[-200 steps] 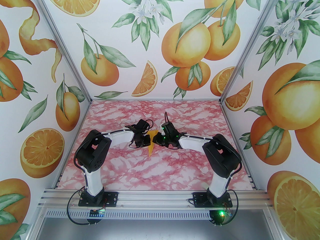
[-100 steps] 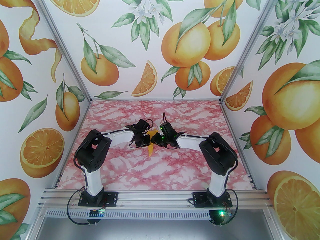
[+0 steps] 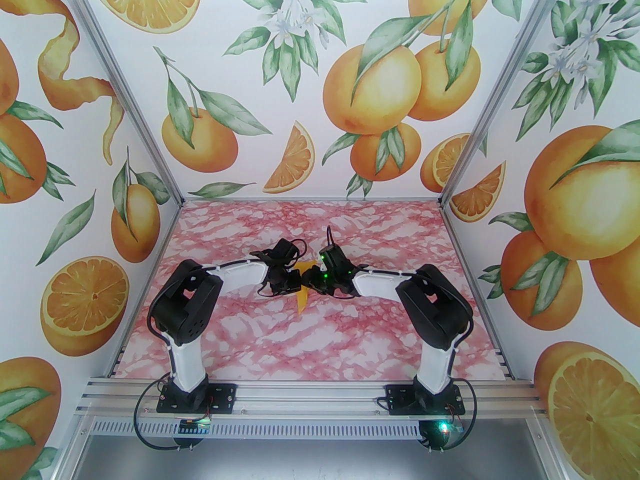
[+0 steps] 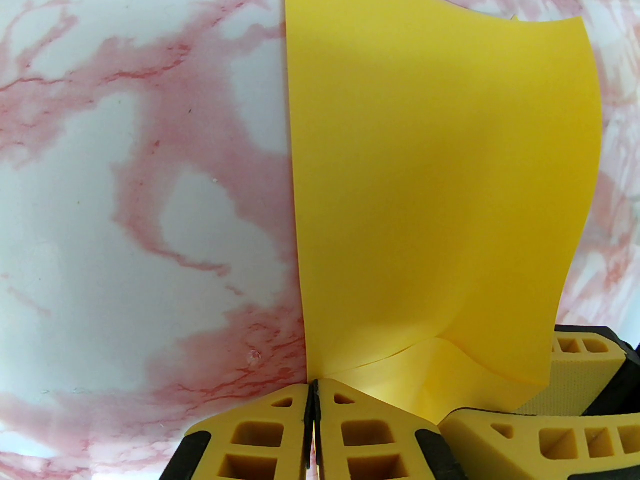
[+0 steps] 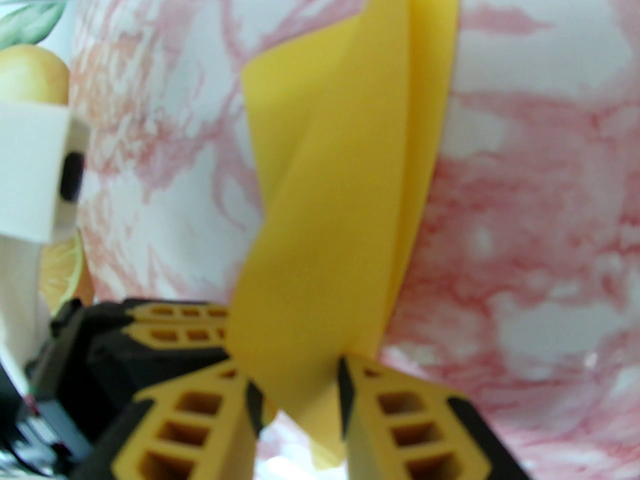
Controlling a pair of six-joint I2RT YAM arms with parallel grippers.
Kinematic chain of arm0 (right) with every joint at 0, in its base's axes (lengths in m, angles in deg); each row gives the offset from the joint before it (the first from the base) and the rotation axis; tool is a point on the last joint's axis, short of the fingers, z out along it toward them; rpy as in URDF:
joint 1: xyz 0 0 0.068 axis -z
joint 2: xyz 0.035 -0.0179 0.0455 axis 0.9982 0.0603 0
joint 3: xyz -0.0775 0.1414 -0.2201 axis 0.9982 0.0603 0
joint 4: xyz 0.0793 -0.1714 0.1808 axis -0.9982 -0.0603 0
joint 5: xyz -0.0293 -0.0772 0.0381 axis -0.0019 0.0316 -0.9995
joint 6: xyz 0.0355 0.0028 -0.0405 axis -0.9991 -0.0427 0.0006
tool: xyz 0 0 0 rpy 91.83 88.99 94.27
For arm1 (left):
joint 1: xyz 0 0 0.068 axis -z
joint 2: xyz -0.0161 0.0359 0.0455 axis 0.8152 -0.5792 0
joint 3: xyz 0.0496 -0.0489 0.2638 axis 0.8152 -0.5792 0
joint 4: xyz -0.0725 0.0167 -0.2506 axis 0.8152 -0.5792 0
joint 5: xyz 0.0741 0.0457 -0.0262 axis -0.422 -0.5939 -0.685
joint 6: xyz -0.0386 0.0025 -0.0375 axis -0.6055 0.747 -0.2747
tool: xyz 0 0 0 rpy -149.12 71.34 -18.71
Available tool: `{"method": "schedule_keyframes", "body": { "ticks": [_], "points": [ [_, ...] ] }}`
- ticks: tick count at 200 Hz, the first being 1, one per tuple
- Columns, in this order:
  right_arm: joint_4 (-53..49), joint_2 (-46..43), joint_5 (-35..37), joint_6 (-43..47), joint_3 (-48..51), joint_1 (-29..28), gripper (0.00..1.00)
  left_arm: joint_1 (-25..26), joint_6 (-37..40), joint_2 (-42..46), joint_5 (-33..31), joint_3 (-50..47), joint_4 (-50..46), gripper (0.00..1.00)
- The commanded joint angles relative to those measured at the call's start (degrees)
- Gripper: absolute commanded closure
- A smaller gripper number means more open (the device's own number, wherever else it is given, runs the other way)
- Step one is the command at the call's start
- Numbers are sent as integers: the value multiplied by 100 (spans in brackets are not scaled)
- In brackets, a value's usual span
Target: Fold a paper plane with a square sheet of paper (fold left side to right side)
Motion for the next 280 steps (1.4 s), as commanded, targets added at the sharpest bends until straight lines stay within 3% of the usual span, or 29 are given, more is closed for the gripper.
{"method": "schedule_keyframes", "body": {
  "ticks": [1,32,55,90,119,176,230,280],
  "points": [
    [649,-43,-222,-223,102,33,68,222,-35,-408,246,-270,675,89],
    [1013,56,-374,-497,153,98,70,221,-47,-382,284,-338,804,89],
    [1095,87,-390,-570,144,98,64,211,-40,-407,287,-351,803,89],
    [1072,2,-388,-562,209,148,65,178,-30,-417,277,-354,796,89],
    [905,-95,-387,-471,292,170,79,101,31,-393,273,-317,770,89],
    [669,-340,-188,-321,530,109,93,-68,117,-237,251,-307,744,85],
    [628,-528,181,-489,748,-63,91,-145,303,-190,229,-191,663,83],
    [658,-634,480,-595,886,-105,90,-167,342,537,55,-522,462,79]
  ]
}}
